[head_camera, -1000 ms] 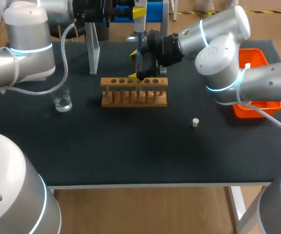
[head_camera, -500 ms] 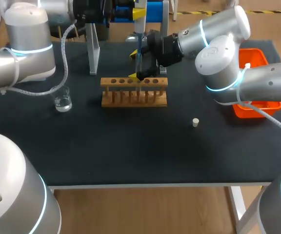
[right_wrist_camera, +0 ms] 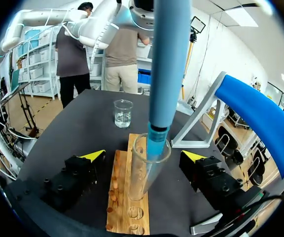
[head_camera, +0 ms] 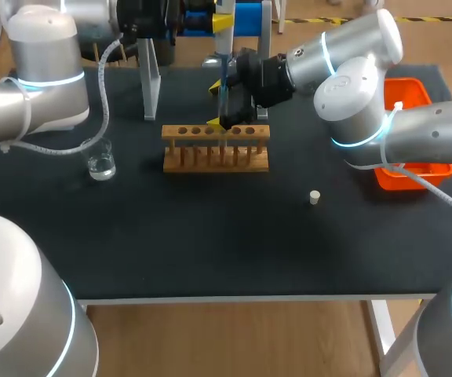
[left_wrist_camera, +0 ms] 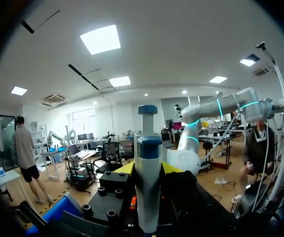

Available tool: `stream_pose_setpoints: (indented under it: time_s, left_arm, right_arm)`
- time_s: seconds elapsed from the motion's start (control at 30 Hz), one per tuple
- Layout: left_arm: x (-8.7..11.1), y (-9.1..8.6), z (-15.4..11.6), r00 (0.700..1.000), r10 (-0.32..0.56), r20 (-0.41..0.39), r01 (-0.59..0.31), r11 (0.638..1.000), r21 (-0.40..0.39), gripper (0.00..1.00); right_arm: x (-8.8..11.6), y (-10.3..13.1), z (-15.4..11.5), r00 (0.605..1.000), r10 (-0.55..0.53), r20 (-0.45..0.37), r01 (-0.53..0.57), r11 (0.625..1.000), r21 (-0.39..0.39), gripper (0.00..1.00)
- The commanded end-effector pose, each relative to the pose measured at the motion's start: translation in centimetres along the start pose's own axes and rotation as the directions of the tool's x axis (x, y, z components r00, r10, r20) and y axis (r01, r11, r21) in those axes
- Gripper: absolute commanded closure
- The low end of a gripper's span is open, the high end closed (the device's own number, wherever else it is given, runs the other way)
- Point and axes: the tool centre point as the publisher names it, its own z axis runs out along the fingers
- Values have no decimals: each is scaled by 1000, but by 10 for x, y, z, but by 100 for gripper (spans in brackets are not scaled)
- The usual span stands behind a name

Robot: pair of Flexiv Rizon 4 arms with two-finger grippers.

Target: Invert the test tube, pick up the pipette, mount the tip to pipette, aspirate from beaker and dispense into the tube, eject the tip, return the pipette, and cap with the stopper.

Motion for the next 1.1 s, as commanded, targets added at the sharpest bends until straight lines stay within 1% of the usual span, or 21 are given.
stream_pose_setpoints:
  time_s: [0.03, 1.1]
  left_arm:
    - [-2, 2, -2, 1000, 0, -5, 0, 1000, 3, 100]
    - [-3, 9, -1, 1000, -6, -18, 6, 1000, 11, 100]
  right_arm:
    - [-1, 0, 0, 1000, 0, -2, 0, 1000, 3, 0]
    - [-1, 0, 0, 1000, 0, -2, 0, 1000, 3, 0]
